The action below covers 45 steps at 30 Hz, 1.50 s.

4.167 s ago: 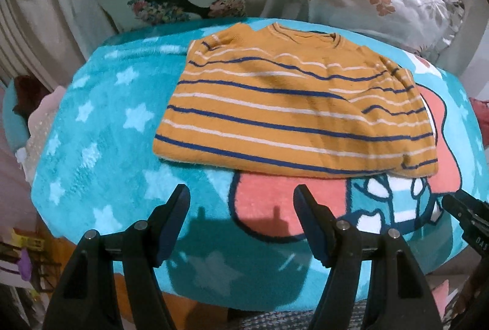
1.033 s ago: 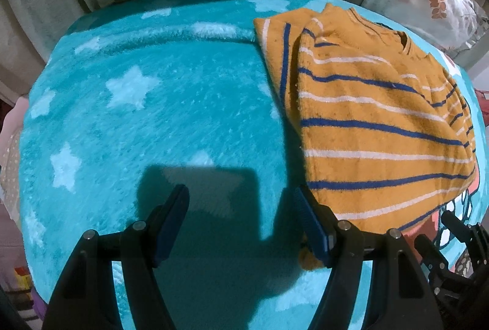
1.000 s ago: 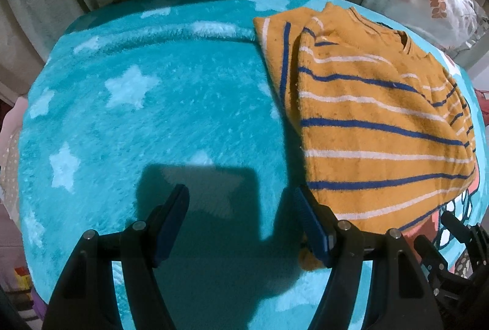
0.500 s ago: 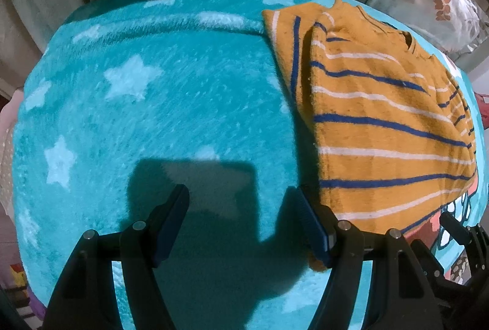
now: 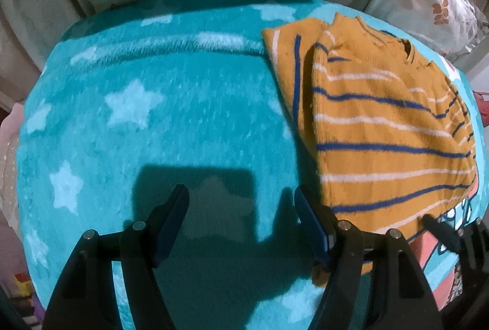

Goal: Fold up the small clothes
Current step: 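Grasp one side edge of the sweater with the left gripper while the right gripper grasps beside it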

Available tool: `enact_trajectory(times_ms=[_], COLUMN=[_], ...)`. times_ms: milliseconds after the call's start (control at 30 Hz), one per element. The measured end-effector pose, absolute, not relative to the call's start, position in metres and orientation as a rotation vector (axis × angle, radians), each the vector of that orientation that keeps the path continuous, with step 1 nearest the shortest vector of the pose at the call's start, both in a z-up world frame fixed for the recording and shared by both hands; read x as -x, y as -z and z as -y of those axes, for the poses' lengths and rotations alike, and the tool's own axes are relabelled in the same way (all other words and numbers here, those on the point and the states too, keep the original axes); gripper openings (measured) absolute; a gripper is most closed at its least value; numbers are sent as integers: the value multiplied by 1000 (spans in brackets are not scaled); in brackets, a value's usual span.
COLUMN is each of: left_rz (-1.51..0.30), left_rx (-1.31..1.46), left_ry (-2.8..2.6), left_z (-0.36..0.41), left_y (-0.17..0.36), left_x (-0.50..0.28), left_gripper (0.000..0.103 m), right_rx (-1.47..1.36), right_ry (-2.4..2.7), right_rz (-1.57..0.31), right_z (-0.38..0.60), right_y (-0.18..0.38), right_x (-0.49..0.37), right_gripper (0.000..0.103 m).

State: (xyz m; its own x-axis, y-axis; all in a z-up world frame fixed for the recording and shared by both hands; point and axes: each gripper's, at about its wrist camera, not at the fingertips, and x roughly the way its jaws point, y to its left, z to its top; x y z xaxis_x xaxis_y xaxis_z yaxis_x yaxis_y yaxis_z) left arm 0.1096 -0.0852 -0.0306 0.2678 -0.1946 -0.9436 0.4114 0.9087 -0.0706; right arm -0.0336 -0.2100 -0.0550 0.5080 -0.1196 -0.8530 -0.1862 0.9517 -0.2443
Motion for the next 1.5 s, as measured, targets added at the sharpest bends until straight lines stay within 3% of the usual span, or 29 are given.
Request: enact_trajectory(times_ms=[267,700,1000,1200,1500], left_rz=[-1279,-1326,-1329,-1337,-1356], left_rx=[-44,-36,-31,-6,19], left_ry=[571,691,737,783,858], left_z=[91,133,144,151,169], left_y=[24,40,44,44,46], left_x=[-154,-184,-197,-203,-219], left_gripper=[75,75,81,82,82], right_rx=[449,462,553,631,848], right_ry=[-66,-27,-23,21,59], right_rz=[-1007,-969,-919,-861,-728], right_z=[176,166,156,142,112], right_y=[70,75,81,85,93], right_x=[27,36,60,67,39], right_gripper=[68,68,68,73,73])
